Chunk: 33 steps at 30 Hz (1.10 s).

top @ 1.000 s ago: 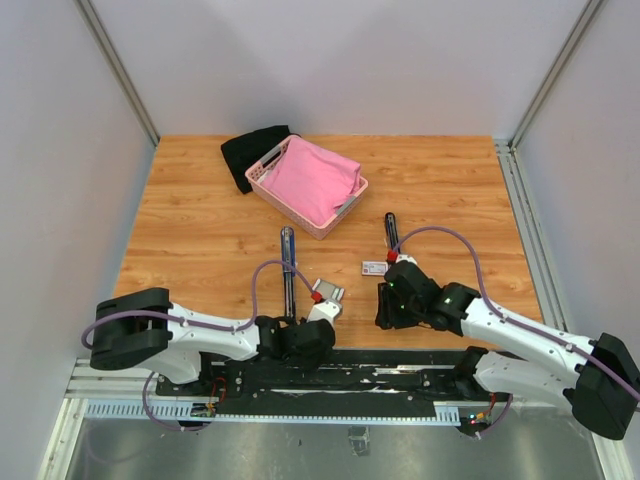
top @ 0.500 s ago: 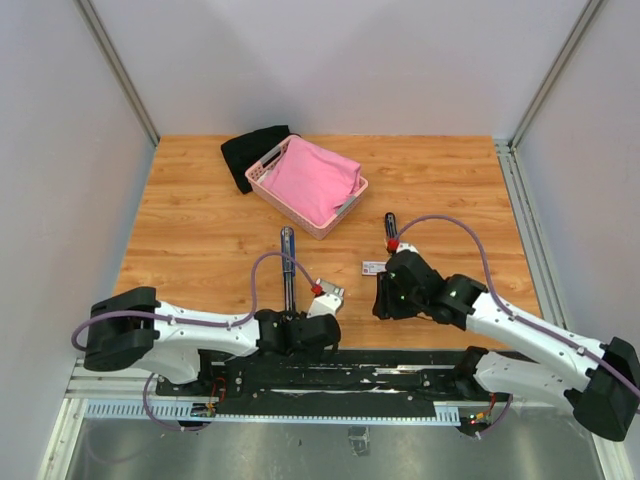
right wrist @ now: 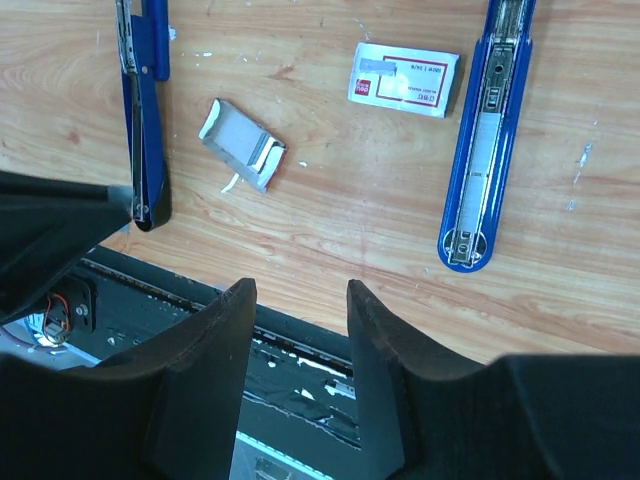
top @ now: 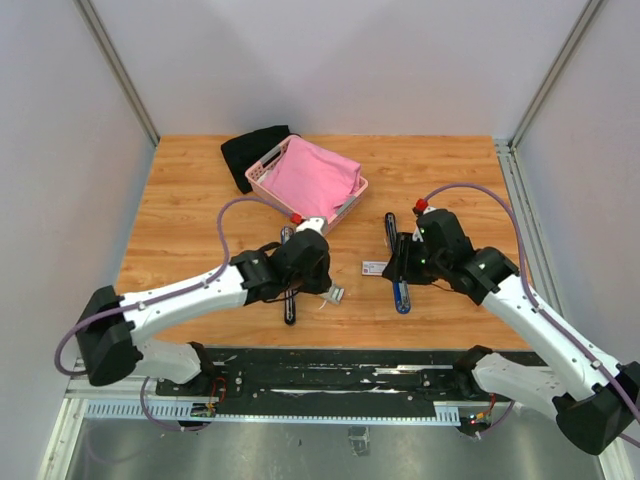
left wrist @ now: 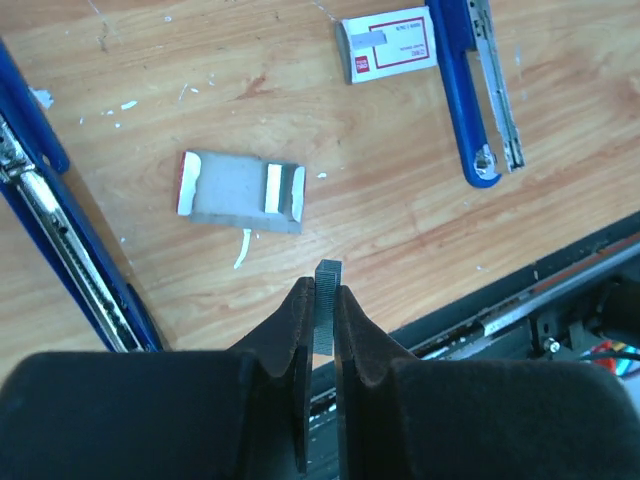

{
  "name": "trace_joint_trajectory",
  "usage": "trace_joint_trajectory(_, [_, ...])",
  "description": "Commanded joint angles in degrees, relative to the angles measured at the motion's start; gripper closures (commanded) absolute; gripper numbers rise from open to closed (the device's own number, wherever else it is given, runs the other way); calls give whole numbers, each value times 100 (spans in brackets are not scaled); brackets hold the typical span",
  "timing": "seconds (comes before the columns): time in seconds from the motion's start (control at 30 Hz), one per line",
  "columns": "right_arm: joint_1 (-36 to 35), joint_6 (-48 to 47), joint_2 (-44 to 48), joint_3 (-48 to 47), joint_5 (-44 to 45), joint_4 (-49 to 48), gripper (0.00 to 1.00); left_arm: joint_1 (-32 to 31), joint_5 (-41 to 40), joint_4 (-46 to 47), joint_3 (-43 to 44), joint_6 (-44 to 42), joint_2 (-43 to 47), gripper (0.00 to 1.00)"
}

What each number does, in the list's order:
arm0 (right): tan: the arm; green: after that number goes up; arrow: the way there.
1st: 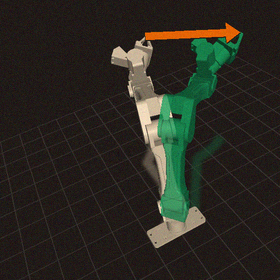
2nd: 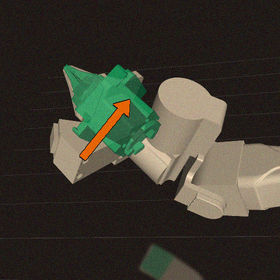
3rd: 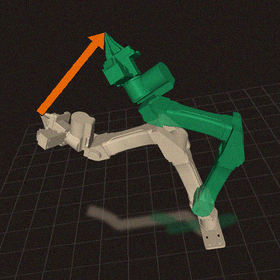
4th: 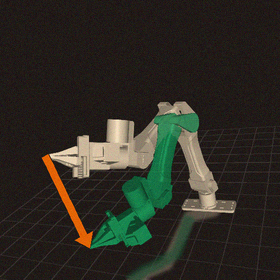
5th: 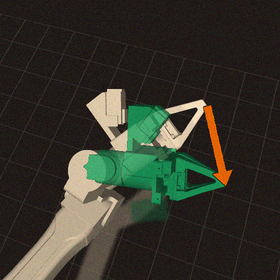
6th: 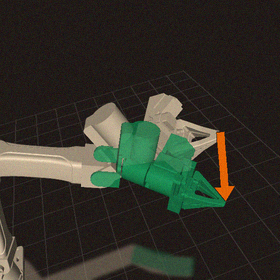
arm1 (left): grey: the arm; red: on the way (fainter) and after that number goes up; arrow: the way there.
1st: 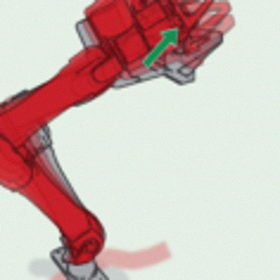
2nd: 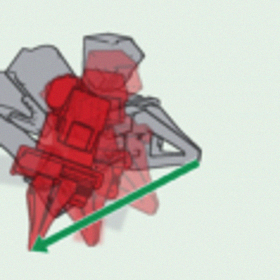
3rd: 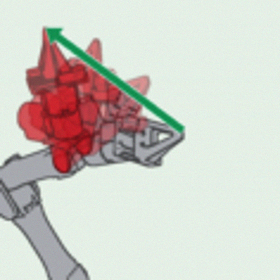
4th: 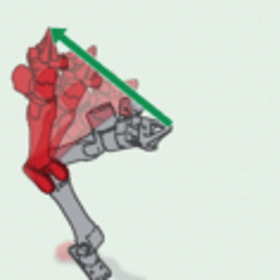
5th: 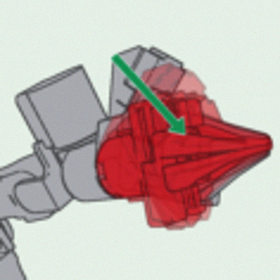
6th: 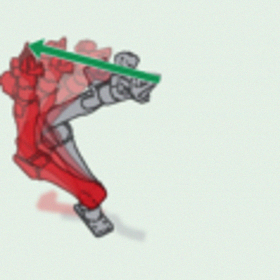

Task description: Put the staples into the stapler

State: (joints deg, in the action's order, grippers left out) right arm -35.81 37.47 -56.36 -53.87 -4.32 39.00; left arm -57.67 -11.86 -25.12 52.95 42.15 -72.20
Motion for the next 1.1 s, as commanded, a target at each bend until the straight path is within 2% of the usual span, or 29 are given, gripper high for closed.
trace_joint_trajectory(0.0, [175,-101,-9,-61,-207,329,57,50,-162,-681,518,-422,-891,94])
trace_joint_trajectory(0.2, [180,31,39,217,-4,198,57,51,-491,-556,301,-507,-1266,91])
trace_joint_trajectory(0.3, [178,105,-31,467,-91,-78,57,51,-370,-341,46,-555,-1347,90])
trace_joint_trajectory(0.6, [165,-71,-773,494,-497,-208,59,46,-278,-119,-244,-478,-1693,88])
trace_joint_trajectory(0.87, [166,-235,-1047,456,-487,-268,59,50,28,58,-370,-466,-1630,65])
trace_joint_trajectory(1.07, [164,-266,-1105,487,-518,-353,59,46,98,-43,-458,-378,-1487,57])
